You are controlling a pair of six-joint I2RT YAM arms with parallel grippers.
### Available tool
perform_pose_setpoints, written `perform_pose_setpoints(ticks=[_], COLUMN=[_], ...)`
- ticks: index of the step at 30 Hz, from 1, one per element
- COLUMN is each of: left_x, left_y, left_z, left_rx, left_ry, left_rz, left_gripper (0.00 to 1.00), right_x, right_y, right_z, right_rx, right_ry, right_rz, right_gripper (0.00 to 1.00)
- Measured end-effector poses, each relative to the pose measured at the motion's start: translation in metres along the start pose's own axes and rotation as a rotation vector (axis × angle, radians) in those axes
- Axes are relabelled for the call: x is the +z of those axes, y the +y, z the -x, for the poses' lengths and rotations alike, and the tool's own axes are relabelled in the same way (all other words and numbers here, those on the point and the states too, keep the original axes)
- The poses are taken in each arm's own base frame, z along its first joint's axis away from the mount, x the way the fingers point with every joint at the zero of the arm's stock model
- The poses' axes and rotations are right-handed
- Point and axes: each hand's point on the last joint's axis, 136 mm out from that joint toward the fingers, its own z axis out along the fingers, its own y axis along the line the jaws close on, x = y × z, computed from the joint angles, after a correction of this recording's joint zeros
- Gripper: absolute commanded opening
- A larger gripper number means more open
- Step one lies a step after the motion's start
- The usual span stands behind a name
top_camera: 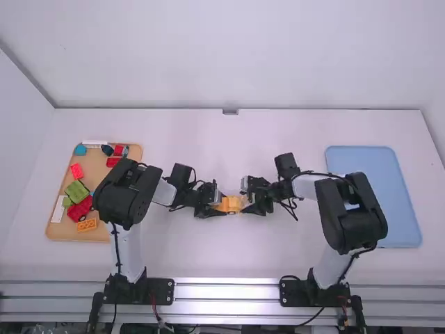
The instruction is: Assemble lego blocks to make yellow taxi
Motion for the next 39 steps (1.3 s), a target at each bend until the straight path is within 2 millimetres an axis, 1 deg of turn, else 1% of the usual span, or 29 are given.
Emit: perform_pose_setpoints(ticks=[1, 2, 4, 6, 7, 10, 12, 15, 17, 22, 26, 28, 29, 31, 33, 34, 37, 39], left_x=[0.000, 0.000, 0.000, 0.000, 0.000, 0.000, 0.000, 0.000, 0.000, 0.000, 0.000, 0.000, 0.000, 0.000, 0.000, 0.000, 0.000, 0.000], left_y=[0.000, 0.000, 0.000, 0.000, 0.000, 0.000, 0.000, 0.000, 0.000, 0.000, 0.000, 0.000, 0.000, 0.000, 0.000, 0.000, 0.000, 0.000], left_z=[0.000, 0.000, 0.000, 0.000, 0.000, 0.000, 0.000, 0.000, 0.000, 0.000, 0.000, 0.000, 0.000, 0.000, 0.000, 0.000, 0.000, 0.000], left_rx=[0.000, 0.000, 0.000, -0.001, -0.001, 0.000, 0.000, 0.001, 0.001, 0.000, 0.001, 0.001, 0.001, 0.001, 0.001, 0.002, 0.003, 0.003], left_ry=[0.000, 0.001, 0.000, 0.001, 0.001, 0.000, 0.001, 0.000, 0.000, 0.001, 0.000, 0.000, 0.000, 0.001, 0.000, 0.000, 0.000, 0.000], left_rz=[0.000, 0.000, 0.000, -0.001, -0.001, -0.001, -0.001, -0.002, -0.001, -0.002, -0.002, -0.001, -0.001, -0.001, -0.001, -0.001, 0.000, 0.000], left_gripper=[0.38, 0.38, 0.38, 0.38, 0.38, 0.38, 0.38, 0.38, 0.38, 0.38, 0.38, 0.38, 0.38, 0.38, 0.38, 0.38, 0.38, 0.38], right_x=[-0.001, -0.005, -0.006, -0.005, -0.002, 0.005, 0.014, 0.021, 0.022, 0.021, 0.014, 0.007, 0.003, -0.002, -0.006, -0.006, 0.000, 0.011], right_y=[-0.001, -0.003, -0.007, -0.008, -0.008, -0.009, -0.010, -0.007, -0.006, -0.008, -0.010, -0.015, -0.017, -0.018, -0.016, -0.014, -0.013, -0.011], right_z=[-0.001, -0.005, -0.009, -0.010, -0.011, -0.010, -0.011, -0.019, -0.022, -0.023, -0.021, -0.014, -0.008, 0.004, 0.015, 0.020, 0.028, 0.033], right_rx=[0.003, 0.008, 0.014, 0.011, 0.007, -0.012, -0.018, 0.004, 0.014, 0.024, 0.058, 0.066, 0.054, 0.025, -0.011, -0.033, -0.073, -0.092], right_ry=[0.001, 0.006, 0.025, 0.044, 0.057, 0.089, 0.122, 0.165, 0.182, 0.185, 0.136, 0.077, 0.031, -0.048, -0.121, -0.150, -0.166, -0.144], right_rz=[-0.003, -0.016, -0.030, -0.036, -0.040, -0.044, -0.050, -0.044, -0.044, -0.053, -0.051, -0.053, -0.049, -0.038, -0.018, -0.008, 0.000, 0.007], right_gripper=[0.47, 0.36, 0.25, 0.16, 0.14, 0.12, 0.11, 0.11, 0.11, 0.10, 0.09, 0.09, 0.09, 0.06, 0.04, 0.01, 0.00, 0.00])
